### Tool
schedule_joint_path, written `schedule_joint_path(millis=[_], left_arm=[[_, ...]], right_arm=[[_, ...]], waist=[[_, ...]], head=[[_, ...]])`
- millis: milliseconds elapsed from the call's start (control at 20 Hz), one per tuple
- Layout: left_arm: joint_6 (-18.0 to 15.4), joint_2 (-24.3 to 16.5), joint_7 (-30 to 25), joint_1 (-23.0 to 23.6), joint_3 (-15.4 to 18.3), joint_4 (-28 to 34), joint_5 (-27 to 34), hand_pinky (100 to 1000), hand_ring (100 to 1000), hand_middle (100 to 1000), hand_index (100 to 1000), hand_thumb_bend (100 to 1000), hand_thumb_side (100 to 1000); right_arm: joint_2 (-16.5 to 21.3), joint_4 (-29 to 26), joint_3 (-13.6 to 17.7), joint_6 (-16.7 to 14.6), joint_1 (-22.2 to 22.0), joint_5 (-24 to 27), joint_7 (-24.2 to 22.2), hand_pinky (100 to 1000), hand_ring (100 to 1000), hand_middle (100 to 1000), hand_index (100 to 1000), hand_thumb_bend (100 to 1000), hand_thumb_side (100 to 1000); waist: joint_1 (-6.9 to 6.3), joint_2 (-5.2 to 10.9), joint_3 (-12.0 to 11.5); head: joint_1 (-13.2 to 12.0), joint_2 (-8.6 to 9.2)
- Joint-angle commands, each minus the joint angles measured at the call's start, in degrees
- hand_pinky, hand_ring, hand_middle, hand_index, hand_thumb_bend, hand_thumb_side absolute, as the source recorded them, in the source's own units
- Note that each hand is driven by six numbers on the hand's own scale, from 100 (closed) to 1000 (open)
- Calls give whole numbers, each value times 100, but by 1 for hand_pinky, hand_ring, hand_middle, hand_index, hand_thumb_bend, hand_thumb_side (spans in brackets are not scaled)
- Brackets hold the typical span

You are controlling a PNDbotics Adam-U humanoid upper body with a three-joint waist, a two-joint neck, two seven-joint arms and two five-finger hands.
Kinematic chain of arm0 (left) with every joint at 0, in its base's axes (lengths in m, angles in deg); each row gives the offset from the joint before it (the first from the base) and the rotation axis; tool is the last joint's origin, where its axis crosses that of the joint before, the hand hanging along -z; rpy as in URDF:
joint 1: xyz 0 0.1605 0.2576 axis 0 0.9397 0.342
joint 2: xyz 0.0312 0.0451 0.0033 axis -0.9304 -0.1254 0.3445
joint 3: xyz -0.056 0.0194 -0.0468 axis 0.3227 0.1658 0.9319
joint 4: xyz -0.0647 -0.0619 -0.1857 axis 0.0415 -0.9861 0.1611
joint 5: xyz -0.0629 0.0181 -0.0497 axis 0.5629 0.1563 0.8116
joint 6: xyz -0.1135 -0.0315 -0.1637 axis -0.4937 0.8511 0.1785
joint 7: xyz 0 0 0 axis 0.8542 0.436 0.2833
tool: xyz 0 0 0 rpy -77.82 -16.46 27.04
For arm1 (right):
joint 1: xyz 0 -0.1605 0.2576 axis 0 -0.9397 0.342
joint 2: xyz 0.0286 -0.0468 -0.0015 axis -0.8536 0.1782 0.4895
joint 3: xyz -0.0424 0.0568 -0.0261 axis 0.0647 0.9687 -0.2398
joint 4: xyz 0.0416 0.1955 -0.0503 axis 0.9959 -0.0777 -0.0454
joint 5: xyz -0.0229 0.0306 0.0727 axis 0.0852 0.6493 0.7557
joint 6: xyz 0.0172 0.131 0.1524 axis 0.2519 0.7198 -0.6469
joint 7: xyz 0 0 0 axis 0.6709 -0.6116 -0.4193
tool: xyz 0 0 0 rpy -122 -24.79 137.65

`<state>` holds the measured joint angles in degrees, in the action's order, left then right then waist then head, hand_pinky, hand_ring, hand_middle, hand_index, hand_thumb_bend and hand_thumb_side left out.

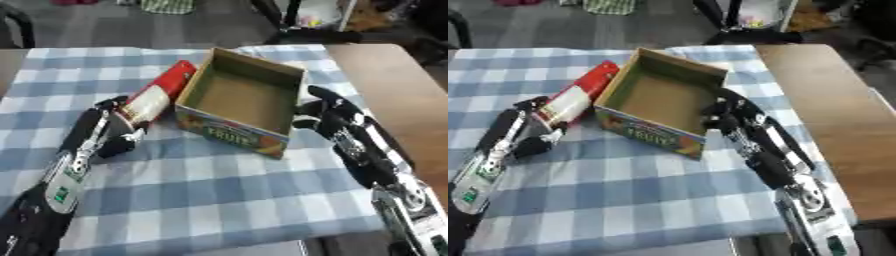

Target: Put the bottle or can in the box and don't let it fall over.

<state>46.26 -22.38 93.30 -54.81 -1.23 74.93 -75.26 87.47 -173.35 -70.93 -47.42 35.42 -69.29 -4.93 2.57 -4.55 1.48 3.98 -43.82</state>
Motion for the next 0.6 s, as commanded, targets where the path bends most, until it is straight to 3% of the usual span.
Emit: schedule_joint_path(millis=[50,150,350,600], left_arm=[[-2,-13,126,-6,13,-59,164,663,533,514,782,100,315],[-52,-16,193,0,38,-71,380,628,497,472,748,100,330],[-189,-51,289,16,80,-62,704,505,402,358,650,100,448],[-281,-99,621,16,224,169,1212,456,366,318,604,100,482]], right_arm=[[28,-37,5,15,42,-22,2,806,862,707,940,100,623],[27,-31,3,18,40,-23,1,806,862,707,940,100,625],[26,-20,2,24,42,-19,3,806,862,707,940,100,630],[22,-20,7,27,31,-19,11,806,862,707,940,100,634]], waist=[[58,127,1],[58,128,0],[56,133,2],[64,138,-3]], head=[[18,-30],[23,-30],[36,-30],[43,-30]])
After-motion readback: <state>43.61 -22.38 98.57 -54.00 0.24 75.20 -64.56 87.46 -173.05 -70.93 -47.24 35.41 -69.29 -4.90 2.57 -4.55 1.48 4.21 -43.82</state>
